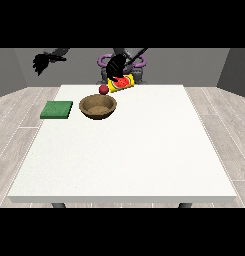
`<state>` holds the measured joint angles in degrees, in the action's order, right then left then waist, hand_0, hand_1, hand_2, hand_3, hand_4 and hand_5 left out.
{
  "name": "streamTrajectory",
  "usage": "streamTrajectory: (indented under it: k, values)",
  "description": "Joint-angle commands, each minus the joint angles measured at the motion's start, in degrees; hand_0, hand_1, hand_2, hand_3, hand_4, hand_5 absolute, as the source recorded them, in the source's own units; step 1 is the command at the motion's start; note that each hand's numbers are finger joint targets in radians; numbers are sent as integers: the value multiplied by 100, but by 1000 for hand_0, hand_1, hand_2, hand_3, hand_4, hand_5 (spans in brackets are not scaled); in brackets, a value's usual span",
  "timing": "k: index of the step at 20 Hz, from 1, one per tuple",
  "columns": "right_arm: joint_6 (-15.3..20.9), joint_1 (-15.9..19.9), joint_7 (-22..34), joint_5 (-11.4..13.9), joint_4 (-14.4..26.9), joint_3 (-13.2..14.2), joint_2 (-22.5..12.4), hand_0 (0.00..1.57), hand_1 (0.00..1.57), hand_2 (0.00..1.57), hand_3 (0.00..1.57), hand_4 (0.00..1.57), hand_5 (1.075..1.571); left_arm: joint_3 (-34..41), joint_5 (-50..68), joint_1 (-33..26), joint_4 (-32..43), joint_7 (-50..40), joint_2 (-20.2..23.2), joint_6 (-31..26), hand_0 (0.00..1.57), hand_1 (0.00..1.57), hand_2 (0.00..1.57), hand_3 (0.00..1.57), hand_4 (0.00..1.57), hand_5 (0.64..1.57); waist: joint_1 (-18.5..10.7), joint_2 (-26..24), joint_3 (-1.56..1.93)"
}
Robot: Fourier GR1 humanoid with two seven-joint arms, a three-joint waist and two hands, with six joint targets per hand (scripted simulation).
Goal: Pick the cup and pour the ball into the bowl, then pick the bowl and place it on the pad
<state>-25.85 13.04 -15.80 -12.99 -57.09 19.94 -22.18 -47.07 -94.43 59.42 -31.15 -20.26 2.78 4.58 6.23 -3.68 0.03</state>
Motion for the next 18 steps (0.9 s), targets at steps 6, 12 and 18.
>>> streamTrajectory:
  k: [6, 12, 18]
  values:
    - [95, -233, 235, -152, -17, 178, -60, 0, 0, 0, 0, 0, 1568, 2378, 2109, -660, -947, -329, 160, 1336, 1301, 1301, 1571, 1571, 1571, 1190, -496, -72, -68]
    - [427, -69, 244, -122, -111, 121, 240, 0, 0, 0, 0, 364, 1568, 3793, 4393, -1537, -1975, 198, -267, 2511, 558, 558, 0, 0, 891, 1502, -765, 451, -137]
    - [967, 384, 145, 73, -353, -139, 780, 0, 0, 0, 0, 293, 1570, 3999, 7202, -2424, -3070, 1496, -275, 2430, 0, 0, 0, 0, 0, 1556, -708, 1089, -102]
